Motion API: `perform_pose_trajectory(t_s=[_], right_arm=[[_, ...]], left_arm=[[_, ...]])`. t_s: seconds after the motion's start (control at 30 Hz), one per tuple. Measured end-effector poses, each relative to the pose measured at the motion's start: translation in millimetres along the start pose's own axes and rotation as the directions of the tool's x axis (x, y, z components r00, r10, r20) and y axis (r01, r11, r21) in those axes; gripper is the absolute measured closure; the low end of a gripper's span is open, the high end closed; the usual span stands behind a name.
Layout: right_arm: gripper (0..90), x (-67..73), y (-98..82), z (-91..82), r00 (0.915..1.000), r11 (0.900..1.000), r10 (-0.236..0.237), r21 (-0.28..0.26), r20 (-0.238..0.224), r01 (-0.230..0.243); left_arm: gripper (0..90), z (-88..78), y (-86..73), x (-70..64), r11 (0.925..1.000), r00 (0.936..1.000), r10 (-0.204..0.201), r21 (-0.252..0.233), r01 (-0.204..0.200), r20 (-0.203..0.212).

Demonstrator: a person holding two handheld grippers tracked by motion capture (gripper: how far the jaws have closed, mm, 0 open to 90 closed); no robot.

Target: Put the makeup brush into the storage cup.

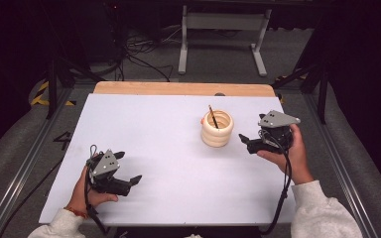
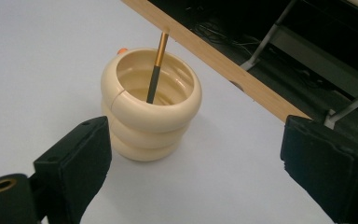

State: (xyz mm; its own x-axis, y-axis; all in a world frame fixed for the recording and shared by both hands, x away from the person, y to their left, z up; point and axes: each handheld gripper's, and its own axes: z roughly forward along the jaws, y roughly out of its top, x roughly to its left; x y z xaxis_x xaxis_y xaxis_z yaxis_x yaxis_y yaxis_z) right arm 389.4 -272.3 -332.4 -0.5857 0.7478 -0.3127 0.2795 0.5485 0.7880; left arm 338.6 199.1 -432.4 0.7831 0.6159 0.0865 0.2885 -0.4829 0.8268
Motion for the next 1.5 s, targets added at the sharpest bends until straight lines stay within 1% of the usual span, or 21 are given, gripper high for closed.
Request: perform_pose_trajectory(t_s=[0.13, 0.4, 0.5, 0.6, 0.7, 0.77, 0.83, 0.87, 0.93, 0.97, 1.0, 1.03, 1.13, 1.2, 1.33, 1.43, 1.5], right_arm=[[9.2, 1.9, -3.9, -4.6, 1.0, 1.0, -0.005, -0.013, 0.002, 0.005], [9.1, 4.1, -15.8, -9.2, 1.0, 1.0, 0.005, -0.023, 0.004, -0.005], [9.2, 4.7, -21.0, -10.0, 0.9999, 1.0, 0.008, -0.019, 0.007, -0.008], [9.4, 6.1, -24.7, -11.3, 0.9998, 1.0, -0.005, -0.007, 0.02, 0.006], [9.4, 6.9, -27.8, -13.6, 0.9999, 1.0, 0.003, -0.014, 0.014, -0.003], [9.6, 7.5, -31.1, -14.5, 0.9997, 1.0, -0.003, -0.012, 0.023, 0.004], [9.8, 7.9, -34.8, -14.6, 0.9998, 1.0, -0.001, -0.004, 0.019, 0.001], [9.9, 8.3, -36.7, -14.6, 0.9997, 1.0, -0.002, -0.001, 0.024, 0.002], [9.9, 8.6, -39.9, -14.9, 0.9999, 1.0, 0.004, 0.0, 0.016, -0.003], [9.9, 9.1, -41.6, -15.1, 0.9999, 1.0, 0.002, 0.001, 0.015, -0.002], [9.9, 9.3, -43.2, -15.3, 0.9997, 1.0, -0.009, 0.002, 0.022, 0.009], [10.0, 10.0, -44.8, -15.5, 0.9995, 1.0, -0.011, 0.002, 0.029, 0.011], [9.9, 10.4, -49.7, -16.0, 0.9998, 1.0, -0.005, 0.001, 0.017, 0.005], [9.7, 12.1, -54.0, -16.2, 0.9993, 1.0, -0.02, 0.017, 0.031, 0.019], [9.7, 13.4, -58.8, -18.2, 0.9994, 1.0, -0.015, 0.009, 0.032, 0.015], [9.7, 14.2, -62.7, -20.2, 0.9994, 1.0, -0.013, 0.002, 0.034, 0.013], [9.6, 14.0, -65.4, -20.9, 0.9996, 1.0, -0.008, 0.008, 0.028, 0.007]], left_arm=[[4.9, -0.1, -0.2, -0.3, 1.0, 1.0, -0.002, -0.006, 0.002, 0.004], [4.9, 0.3, -0.5, 0.0, 1.0, 1.0, -0.002, -0.002, 0.002, 0.006], [4.9, 0.3, -0.6, -0.4, 1.0, 1.0, 0.002, -0.004, -0.002, 0.007], [4.9, -0.1, -0.5, -0.6, 1.0, 1.0, 0.001, -0.008, -0.001, 0.003], [4.9, -0.3, -0.7, -0.5, 1.0, 1.0, 0.0, -0.007, 0.0, 0.003], [4.9, -0.3, -0.6, -0.6, 1.0, 1.0, 0.002, -0.007, -0.002, 0.002], [4.9, -0.2, -0.7, -0.7, 1.0, 1.0, 0.0, -0.007, 0.0, 0.003], [4.9, -0.2, -0.7, -0.6, 1.0, 1.0, 0.0, -0.006, 0.0, 0.002], [4.9, -0.1, -0.6, -0.5, 1.0, 1.0, 0.001, -0.006, -0.001, 0.001], [4.9, -0.1, -0.5, -0.5, 1.0, 1.0, 0.001, -0.007, -0.001, 0.001], [4.9, -0.1, -0.5, -0.6, 1.0, 1.0, 0.002, -0.006, -0.002, 0.0], [4.9, -0.1, -0.5, -0.6, 1.0, 1.0, 0.002, -0.006, -0.002, 0.001], [4.9, -0.2, -0.6, -0.7, 1.0, 1.0, 0.001, -0.006, -0.001, 0.0], [4.9, 0.2, -0.5, -1.0, 1.0, 1.0, 0.004, -0.005, -0.004, 0.001], [4.9, 0.4, 0.0, -2.2, 0.9999, 0.9999, 0.013, -0.004, -0.013, 0.001], [4.9, 0.3, 0.2, -2.6, 0.9999, 0.9999, 0.012, -0.004, -0.012, 0.001], [4.9, 0.3, 0.4, -3.2, 0.9999, 0.9999, 0.014, -0.002, -0.015, -0.003]])
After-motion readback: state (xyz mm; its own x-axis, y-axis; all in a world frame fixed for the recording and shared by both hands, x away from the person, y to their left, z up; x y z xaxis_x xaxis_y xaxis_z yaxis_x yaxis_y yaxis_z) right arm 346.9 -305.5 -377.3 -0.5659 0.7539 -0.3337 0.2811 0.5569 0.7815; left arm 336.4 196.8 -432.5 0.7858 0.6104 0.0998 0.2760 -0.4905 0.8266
